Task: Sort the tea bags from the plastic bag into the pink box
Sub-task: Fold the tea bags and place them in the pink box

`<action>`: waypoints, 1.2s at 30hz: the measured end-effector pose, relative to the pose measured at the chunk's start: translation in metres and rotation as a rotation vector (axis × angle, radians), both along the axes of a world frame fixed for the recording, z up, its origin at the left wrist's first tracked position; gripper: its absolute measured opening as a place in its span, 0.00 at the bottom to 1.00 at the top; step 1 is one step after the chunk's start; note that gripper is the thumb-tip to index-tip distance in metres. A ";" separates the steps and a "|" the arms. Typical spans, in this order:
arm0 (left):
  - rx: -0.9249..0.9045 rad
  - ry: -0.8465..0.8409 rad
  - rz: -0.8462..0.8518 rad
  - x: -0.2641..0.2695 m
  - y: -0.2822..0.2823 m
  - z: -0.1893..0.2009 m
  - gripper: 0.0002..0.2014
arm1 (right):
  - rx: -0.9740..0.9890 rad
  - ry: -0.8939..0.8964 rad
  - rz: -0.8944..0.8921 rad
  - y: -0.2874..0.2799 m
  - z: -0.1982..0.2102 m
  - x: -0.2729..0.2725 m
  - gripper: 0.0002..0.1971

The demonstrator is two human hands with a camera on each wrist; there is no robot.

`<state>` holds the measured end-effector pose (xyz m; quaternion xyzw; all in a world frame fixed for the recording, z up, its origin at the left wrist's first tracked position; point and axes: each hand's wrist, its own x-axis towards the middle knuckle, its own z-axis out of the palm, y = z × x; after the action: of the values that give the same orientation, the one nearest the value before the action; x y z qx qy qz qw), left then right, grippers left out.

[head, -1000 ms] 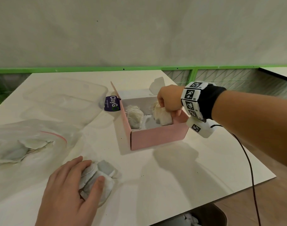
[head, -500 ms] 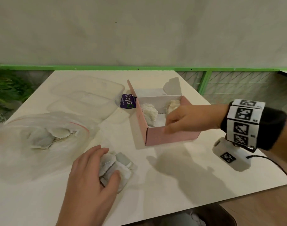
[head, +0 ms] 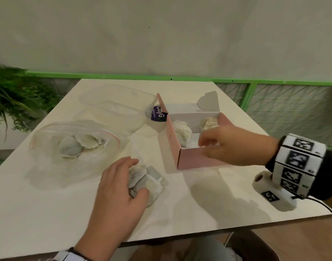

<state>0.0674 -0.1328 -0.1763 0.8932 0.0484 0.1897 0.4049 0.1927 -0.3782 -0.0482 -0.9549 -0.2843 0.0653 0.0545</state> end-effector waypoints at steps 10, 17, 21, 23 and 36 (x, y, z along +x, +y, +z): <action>-0.565 -0.209 0.196 -0.012 0.014 0.003 0.22 | 0.476 0.082 -0.047 0.075 -0.036 -0.098 0.09; -0.088 -0.017 0.051 -0.006 0.003 0.005 0.18 | 0.363 0.051 -0.114 0.097 -0.087 -0.087 0.05; -0.225 -0.083 0.085 -0.005 0.007 0.002 0.06 | 0.813 0.241 -0.211 0.094 -0.096 -0.086 0.05; -0.328 -0.119 0.086 -0.007 0.008 0.002 0.05 | 1.076 0.378 -0.275 0.094 -0.101 -0.089 0.04; -0.641 -0.247 0.076 -0.009 0.013 0.004 0.07 | 1.832 0.762 -0.310 0.090 -0.115 -0.091 0.11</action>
<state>0.0586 -0.1199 -0.1727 0.6884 0.0893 0.2866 0.6603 0.1021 -0.2882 -0.1630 -0.4867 -0.0612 0.1148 0.8638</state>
